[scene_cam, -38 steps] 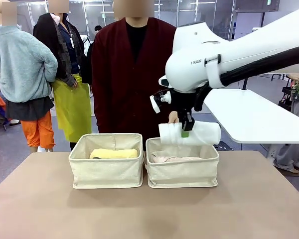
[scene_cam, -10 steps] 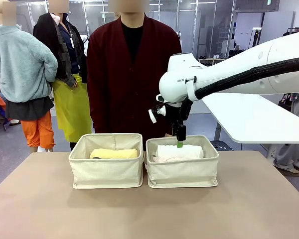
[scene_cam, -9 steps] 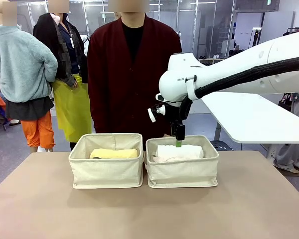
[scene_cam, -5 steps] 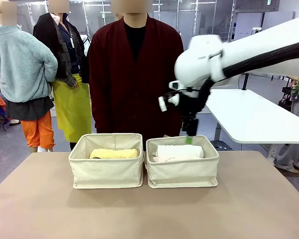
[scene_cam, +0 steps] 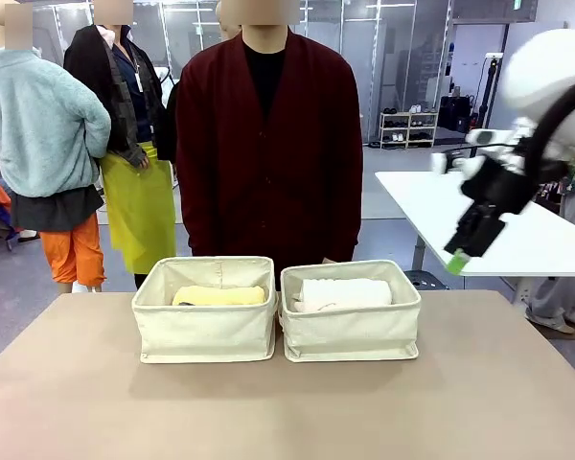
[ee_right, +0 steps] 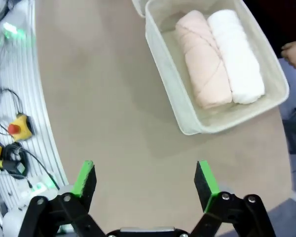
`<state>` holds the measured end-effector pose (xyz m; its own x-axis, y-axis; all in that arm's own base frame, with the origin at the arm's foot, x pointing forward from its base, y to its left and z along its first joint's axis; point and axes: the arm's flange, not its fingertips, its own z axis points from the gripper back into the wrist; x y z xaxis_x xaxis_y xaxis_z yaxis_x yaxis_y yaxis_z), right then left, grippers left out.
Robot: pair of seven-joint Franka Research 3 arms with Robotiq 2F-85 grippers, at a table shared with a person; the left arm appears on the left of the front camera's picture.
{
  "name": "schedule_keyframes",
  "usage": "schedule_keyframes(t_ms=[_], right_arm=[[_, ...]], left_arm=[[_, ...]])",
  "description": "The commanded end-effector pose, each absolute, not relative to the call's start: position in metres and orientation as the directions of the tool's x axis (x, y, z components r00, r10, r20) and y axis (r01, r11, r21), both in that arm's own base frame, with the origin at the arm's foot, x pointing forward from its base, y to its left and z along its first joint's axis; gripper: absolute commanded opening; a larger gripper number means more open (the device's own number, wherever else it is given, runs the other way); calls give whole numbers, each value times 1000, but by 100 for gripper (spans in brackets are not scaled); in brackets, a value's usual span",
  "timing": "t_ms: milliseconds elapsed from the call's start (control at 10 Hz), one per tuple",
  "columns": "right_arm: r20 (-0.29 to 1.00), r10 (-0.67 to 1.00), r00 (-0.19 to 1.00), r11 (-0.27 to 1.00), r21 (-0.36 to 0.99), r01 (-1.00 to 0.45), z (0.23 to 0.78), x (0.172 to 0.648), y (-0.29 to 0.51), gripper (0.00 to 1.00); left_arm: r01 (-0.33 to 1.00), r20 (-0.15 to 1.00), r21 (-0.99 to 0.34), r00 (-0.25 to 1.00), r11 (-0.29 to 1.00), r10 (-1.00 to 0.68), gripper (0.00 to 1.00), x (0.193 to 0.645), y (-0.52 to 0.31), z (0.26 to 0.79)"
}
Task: Divide the towels into two baskets.
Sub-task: Pick up one hotel-folded towel from the bottom of the table and place it in the Fabric basket indicated by the person.
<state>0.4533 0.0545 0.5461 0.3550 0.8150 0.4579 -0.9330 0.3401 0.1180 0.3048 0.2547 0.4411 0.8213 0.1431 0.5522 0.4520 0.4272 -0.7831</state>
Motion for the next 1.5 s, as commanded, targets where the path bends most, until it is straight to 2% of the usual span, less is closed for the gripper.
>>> schedule_keyframes(t_ms=[0, 200, 400, 600, 800, 1000, 1100, 1200, 1400], right_arm=[[614, 648, 450, 410, 216, -886, 537, 440, 9, 100], [715, 390, 580, 421, 422, -803, 517, 430, -64, 100], [717, 166, 677, 433, 564, -703, 490, 404, -116, 100], [623, 28, 781, 426, 700, -573, 458, 383, -160, 100], [491, -95, 866, 314, 840, -442, 414, 382, -199, 100], [390, -91, 917, 259, 898, -356, 394, 383, -207, 100], [392, -88, 916, 261, 896, -358, 400, 385, -204, 100], [441, -77, 894, 290, 868, -403, 380, 368, -205, 100], [441, -77, 894, 290, 868, -403, 380, 368, -205, 100]], left_arm=[[457, 553, -781, 823, 426, 131, 100, 299, 255, 443], [457, 553, -781, 823, 426, 131, 100, 299, 255, 443], [457, 553, -781, 823, 426, 131, 100, 299, 255, 443], [457, 553, -781, 823, 426, 131, 100, 299, 255, 443], [457, 553, -781, 823, 426, 131, 100, 299, 255, 443], [457, 553, -781, 823, 426, 131, 100, 299, 255, 443], [457, 553, -781, 823, 426, 131, 100, 299, 255, 443], [457, 553, -781, 823, 426, 131, 100, 299, 255, 443], [457, 553, -781, 823, 426, 131, 100, 299, 255, 443]])
